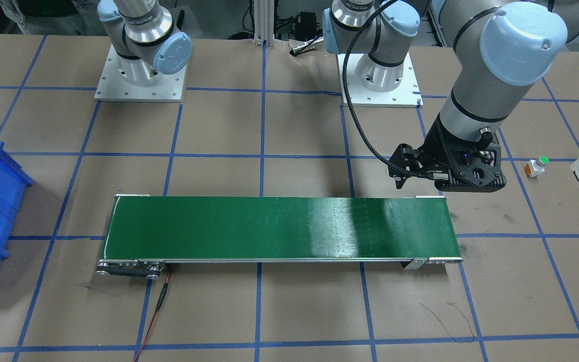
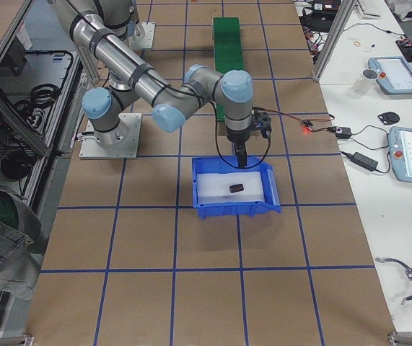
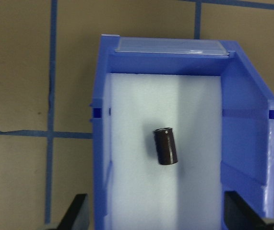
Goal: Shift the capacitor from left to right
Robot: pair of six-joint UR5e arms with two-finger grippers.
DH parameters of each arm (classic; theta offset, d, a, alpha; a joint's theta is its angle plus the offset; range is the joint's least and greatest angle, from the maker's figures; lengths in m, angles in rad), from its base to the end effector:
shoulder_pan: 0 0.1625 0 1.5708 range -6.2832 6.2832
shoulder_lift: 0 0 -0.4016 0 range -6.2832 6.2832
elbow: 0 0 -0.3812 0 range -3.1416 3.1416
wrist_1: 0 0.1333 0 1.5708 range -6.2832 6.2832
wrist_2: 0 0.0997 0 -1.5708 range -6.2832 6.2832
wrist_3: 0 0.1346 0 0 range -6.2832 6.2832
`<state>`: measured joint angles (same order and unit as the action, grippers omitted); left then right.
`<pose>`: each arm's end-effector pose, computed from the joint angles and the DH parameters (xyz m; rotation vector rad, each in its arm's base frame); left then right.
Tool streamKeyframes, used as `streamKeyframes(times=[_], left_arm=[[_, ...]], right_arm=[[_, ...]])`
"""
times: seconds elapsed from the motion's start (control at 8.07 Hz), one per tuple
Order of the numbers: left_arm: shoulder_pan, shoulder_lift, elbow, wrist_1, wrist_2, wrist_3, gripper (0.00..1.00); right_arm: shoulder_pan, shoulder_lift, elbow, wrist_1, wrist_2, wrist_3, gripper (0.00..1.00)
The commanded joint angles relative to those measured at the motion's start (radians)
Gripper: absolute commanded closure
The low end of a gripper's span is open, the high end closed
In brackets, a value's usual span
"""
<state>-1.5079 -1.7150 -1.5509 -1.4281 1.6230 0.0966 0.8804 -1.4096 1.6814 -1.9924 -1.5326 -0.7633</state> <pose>-0.0922 -0.5450 0.3801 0.0513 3.0876 -0.0219 -0.2437 -0.5125 0.3384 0.1160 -3.0612 0.2107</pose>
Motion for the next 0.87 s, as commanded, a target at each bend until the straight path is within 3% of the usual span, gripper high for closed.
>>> streamKeyframes(times=[0.0, 0.37, 0.74], left_arm=[[0.0, 0.0, 0.0, 0.0, 0.0, 0.0, 0.0], [0.0, -0.002, -0.003, 0.0, 0.0, -0.002, 0.0], [-0.002, -0.005, -0.005, 0.0, 0.0, -0.002, 0.0]], right_arm=[[0.125, -0.129, -0.008, 0.144, 0.009, 0.171, 0.0], [0.332, -0.187, -0.008, 0.165, 0.008, 0.367, 0.0], [0.466, -0.195, -0.008, 0.184, 0.009, 0.516, 0.0]])
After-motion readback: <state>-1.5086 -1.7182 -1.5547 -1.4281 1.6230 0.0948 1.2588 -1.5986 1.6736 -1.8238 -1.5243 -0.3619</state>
